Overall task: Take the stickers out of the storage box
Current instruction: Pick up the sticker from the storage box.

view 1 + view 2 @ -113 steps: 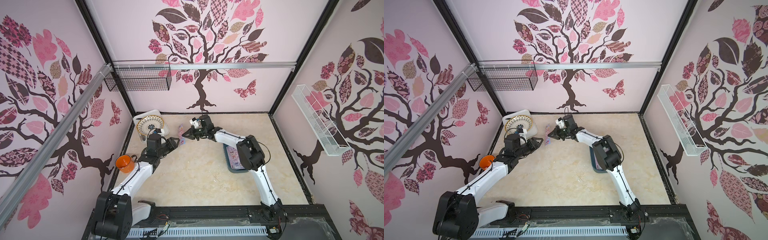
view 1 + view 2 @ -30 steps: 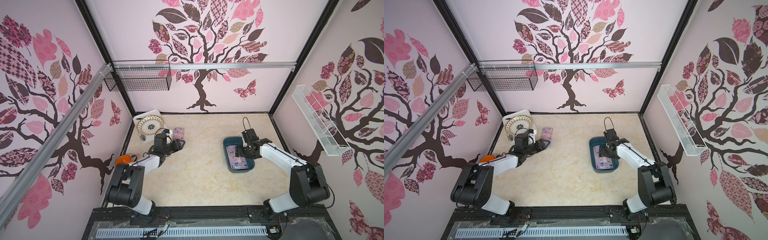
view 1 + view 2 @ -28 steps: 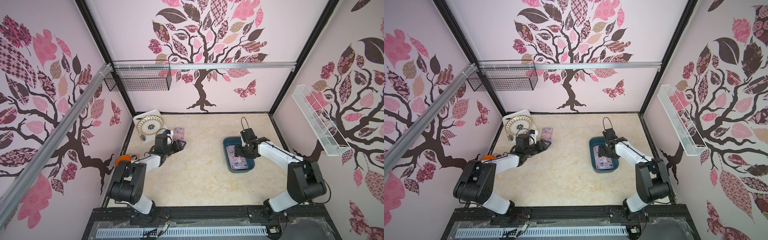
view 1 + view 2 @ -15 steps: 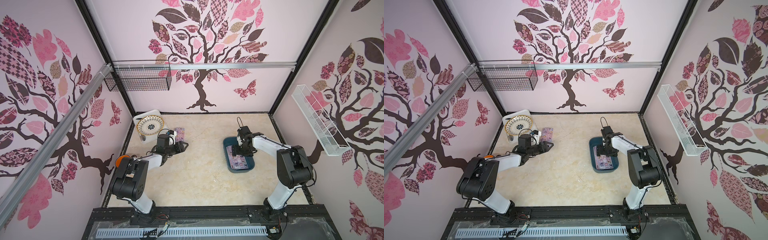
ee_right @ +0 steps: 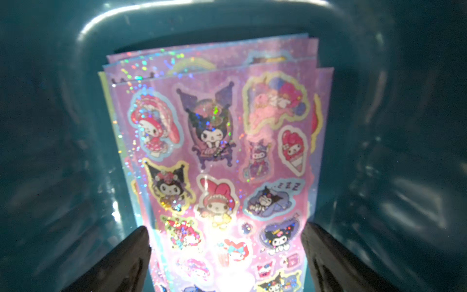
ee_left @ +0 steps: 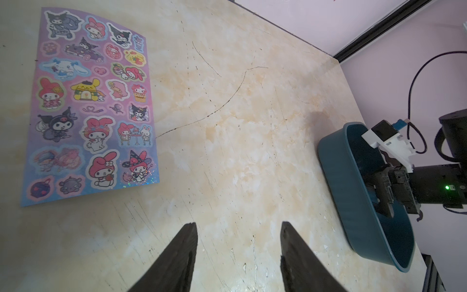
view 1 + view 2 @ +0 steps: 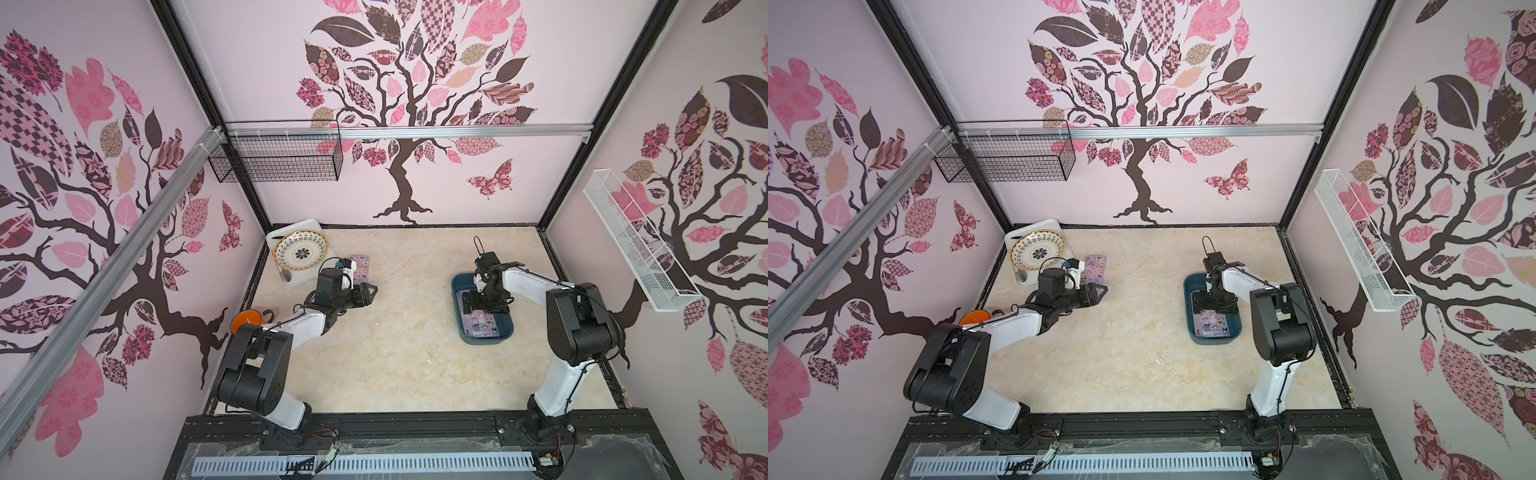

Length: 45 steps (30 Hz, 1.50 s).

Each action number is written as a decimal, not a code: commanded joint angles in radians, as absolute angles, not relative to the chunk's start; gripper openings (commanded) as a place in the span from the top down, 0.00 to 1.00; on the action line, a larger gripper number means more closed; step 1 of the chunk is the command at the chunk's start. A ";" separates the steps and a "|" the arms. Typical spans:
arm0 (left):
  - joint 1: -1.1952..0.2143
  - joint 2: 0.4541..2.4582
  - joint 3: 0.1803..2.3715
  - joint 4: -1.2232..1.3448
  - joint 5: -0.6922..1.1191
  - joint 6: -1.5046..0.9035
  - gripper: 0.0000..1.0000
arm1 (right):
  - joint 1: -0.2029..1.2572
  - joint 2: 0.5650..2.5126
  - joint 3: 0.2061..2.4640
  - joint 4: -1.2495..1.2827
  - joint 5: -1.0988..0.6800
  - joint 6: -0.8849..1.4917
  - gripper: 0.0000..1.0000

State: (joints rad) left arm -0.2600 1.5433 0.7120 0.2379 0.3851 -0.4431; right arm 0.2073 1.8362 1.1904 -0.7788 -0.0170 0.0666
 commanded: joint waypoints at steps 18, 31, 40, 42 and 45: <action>-0.272 1.546 0.718 0.243 0.387 -0.422 0.42 | 0.215 1.772 1.175 -0.750 -0.026 0.094 0.43; -0.277 1.548 0.715 0.259 0.417 -0.430 0.42 | 0.207 1.668 1.172 -0.774 -0.061 0.097 0.50; -0.297 1.546 0.728 0.273 0.438 -0.446 0.42 | 0.199 1.651 1.167 -0.768 -0.081 0.094 0.56; -0.301 1.554 0.737 0.277 0.453 -0.463 0.42 | 0.197 1.644 1.173 -0.771 -0.092 0.089 0.56; -0.307 1.567 0.745 0.308 0.488 -0.506 0.42 | 0.189 1.625 1.182 -0.780 -0.111 0.085 0.57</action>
State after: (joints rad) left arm -0.3000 1.5482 0.7151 0.2600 0.4480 -0.4698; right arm 0.2012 1.6859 1.1664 -0.7635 -0.0837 0.0914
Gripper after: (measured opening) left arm 0.581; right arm 0.431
